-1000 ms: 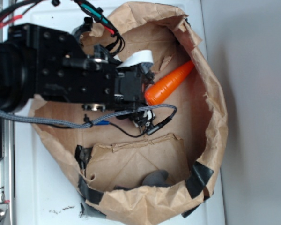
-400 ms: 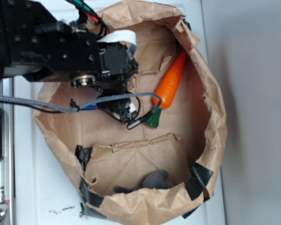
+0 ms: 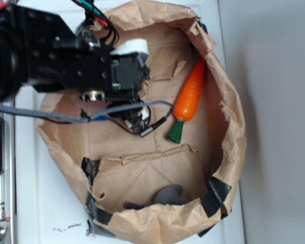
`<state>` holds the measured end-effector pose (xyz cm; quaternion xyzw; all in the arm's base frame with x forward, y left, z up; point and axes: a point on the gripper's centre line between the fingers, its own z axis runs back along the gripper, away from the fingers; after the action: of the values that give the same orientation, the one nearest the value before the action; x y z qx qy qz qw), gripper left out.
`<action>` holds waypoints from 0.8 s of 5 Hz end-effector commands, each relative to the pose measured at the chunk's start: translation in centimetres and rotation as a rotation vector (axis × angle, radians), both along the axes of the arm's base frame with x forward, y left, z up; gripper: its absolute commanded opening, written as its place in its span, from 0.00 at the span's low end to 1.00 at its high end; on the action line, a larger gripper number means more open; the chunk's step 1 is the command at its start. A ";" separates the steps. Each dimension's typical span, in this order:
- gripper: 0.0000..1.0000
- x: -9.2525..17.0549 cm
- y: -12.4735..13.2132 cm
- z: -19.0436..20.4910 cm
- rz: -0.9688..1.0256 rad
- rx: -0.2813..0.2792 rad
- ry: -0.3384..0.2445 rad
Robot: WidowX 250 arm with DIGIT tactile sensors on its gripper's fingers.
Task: Grab the wood chip.
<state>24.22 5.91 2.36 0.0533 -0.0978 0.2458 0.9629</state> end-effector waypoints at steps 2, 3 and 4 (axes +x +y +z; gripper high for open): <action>0.00 0.7 -1.1 -2.9 0.018 0.101 -0.028; 0.00 0.9 -0.8 -2.4 0.036 0.093 -0.038; 0.00 0.8 -0.4 0.4 0.039 0.023 -0.057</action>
<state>24.82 4.58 1.99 0.0627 -0.1063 0.2591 0.9579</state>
